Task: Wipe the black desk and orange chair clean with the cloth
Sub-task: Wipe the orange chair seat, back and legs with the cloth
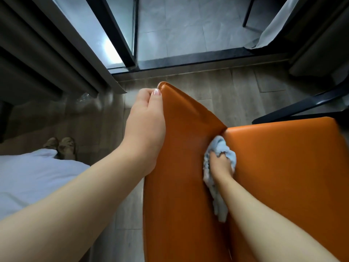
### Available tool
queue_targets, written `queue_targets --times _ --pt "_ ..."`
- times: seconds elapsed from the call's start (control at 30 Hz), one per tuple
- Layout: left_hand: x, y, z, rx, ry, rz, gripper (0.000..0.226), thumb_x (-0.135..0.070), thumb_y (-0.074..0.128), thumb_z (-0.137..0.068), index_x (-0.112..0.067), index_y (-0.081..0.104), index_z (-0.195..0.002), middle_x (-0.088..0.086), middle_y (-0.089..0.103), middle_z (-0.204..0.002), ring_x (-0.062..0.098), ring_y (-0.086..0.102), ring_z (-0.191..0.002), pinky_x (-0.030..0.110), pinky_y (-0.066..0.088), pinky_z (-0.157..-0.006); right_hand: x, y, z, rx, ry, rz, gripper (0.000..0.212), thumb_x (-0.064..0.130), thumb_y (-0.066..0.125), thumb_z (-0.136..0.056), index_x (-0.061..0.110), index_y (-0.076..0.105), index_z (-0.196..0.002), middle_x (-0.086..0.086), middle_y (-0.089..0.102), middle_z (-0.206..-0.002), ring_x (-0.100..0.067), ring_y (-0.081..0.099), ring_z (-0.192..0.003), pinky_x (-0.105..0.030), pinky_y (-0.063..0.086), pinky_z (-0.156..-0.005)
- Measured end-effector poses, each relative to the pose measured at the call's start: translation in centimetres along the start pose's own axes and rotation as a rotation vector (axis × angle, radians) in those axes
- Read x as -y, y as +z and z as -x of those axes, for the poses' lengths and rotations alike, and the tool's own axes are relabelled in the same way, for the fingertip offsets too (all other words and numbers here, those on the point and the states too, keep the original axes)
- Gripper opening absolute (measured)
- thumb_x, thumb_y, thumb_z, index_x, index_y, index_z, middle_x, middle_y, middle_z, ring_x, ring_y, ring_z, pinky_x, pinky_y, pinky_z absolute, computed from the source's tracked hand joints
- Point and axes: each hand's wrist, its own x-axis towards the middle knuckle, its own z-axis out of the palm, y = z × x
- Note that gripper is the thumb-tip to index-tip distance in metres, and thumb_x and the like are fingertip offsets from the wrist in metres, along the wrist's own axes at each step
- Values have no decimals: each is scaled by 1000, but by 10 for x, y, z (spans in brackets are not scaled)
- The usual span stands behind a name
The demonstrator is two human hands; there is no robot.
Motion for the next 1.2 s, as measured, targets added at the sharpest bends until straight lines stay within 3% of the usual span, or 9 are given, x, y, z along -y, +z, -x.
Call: queue_targets --times 0.13,0.33,0.53,0.67,0.77,0.83,0.93,1.0,1.2 --pt "1 -1 -2 9 2 5 26 -45 29 -100 -34 51 -92 -3 56 -83 18 56 -80 43 51 -74 -18 -3 -5 202 122 -262 26 15 42 -97 1 57 -82 -17 57 -84 -27 61 -71 -32 47 -69" --pt "4 -1 -5 -17 4 1 28 -46 31 -99 -32 52 -88 -3 57 -82 18 57 -79 44 52 -75 41 0 34 -116 -467 -306 35 55 48 -73 24 59 -85 3 65 -82 -16 60 -85 -30 46 -74" --pt "5 0 -5 -15 18 -11 26 -46 29 -99 -33 51 -93 -7 54 -80 15 55 -77 37 46 -66 -8 -6 40 51 169 77 35 35 42 -93 9 61 -105 -10 62 -100 -28 58 -99 -36 43 -92" --pt "8 1 -11 -56 26 -6 27 -43 34 -98 -32 51 -80 -6 55 -75 15 54 -73 37 47 -67 48 -6 94 -50 -422 -197 45 55 43 -73 20 58 -98 -7 63 -102 -31 57 -101 -42 47 -90" --pt "8 2 -12 -71 18 32 27 -39 38 -98 -30 52 -77 -5 56 -74 14 52 -73 37 46 -71 71 -8 139 -168 -875 -370 30 52 45 -81 35 52 -105 8 59 -102 -16 54 -98 -22 44 -86" --pt "7 2 -10 -58 12 18 27 -40 35 -98 -30 53 -81 -5 55 -75 14 52 -71 33 44 -64 56 -11 128 -165 -724 -254 36 46 43 -85 23 58 -108 -3 61 -106 -22 53 -104 -30 43 -90" --pt "7 1 -7 -25 11 -12 27 -44 30 -99 -29 53 -102 -5 55 -85 14 53 -78 31 43 -60 20 -25 98 97 -30 100 41 39 38 -95 8 55 -115 -13 55 -119 -32 47 -117 -43 38 -100" --pt "7 1 -8 -21 10 -6 28 -44 30 -99 -27 51 -109 -5 54 -89 14 53 -80 31 43 -63 9 -26 103 113 35 193 37 38 39 -95 11 55 -116 -11 54 -122 -31 45 -120 -42 37 -101" --pt "0 -2 -5 -21 3 -61 24 -37 32 -100 -26 52 -108 -6 56 -89 15 54 -88 31 42 -75 41 -14 186 -144 -881 -218 32 51 48 -80 31 53 -105 6 57 -95 -20 48 -90 -32 42 -74"
